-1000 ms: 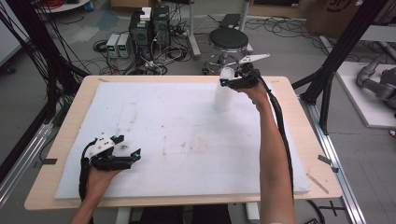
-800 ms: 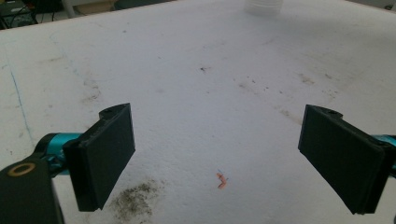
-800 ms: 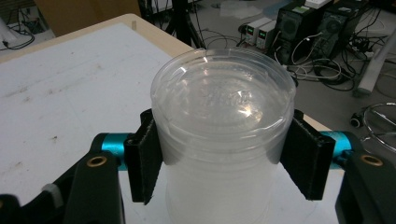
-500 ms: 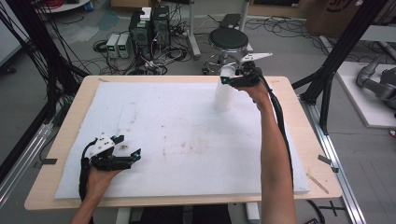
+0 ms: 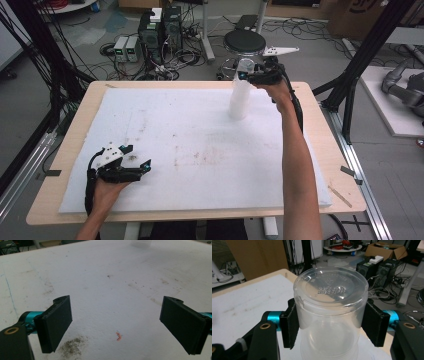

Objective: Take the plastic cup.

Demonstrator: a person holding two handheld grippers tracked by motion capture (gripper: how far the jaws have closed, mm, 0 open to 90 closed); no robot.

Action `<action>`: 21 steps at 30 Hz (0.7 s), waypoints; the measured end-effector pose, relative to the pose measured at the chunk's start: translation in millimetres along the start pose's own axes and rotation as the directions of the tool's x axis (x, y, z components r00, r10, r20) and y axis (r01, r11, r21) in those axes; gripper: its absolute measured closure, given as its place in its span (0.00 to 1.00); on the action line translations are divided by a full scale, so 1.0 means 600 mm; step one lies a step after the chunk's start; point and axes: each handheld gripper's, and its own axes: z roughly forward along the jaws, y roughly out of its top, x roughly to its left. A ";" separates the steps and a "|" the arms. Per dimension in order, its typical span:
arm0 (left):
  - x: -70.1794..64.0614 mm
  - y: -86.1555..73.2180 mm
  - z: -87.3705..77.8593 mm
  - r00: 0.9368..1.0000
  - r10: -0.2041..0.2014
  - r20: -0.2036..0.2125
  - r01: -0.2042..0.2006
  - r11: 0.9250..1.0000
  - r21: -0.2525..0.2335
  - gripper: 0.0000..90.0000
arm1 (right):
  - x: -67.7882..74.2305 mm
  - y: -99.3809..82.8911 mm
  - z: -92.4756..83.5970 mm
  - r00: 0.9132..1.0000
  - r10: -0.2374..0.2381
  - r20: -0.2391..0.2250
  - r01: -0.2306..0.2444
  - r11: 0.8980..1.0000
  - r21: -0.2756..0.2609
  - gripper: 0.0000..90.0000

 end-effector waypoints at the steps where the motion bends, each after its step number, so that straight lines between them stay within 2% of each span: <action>1: 0.000 0.000 0.000 1.000 0.000 0.000 0.000 1.000 0.000 0.12 | 0.000 0.005 -0.002 1.000 0.001 -0.002 -0.001 1.000 -0.005 0.41; 9: 0.000 0.000 0.000 1.000 -0.002 0.002 0.002 1.000 0.000 0.12 | 0.008 0.048 -0.016 1.000 -0.025 0.012 0.025 1.000 -0.019 0.42; 18: 0.000 0.000 0.000 1.000 -0.003 0.004 0.003 1.000 -0.001 0.12 | 0.013 0.080 -0.034 0.999 -0.038 0.013 0.038 0.999 -0.019 0.42; 21: 0.001 0.000 0.000 1.000 -0.001 0.005 0.001 1.000 -0.001 0.12 | 0.017 0.084 -0.037 0.999 -0.042 0.018 0.043 0.999 -0.033 0.43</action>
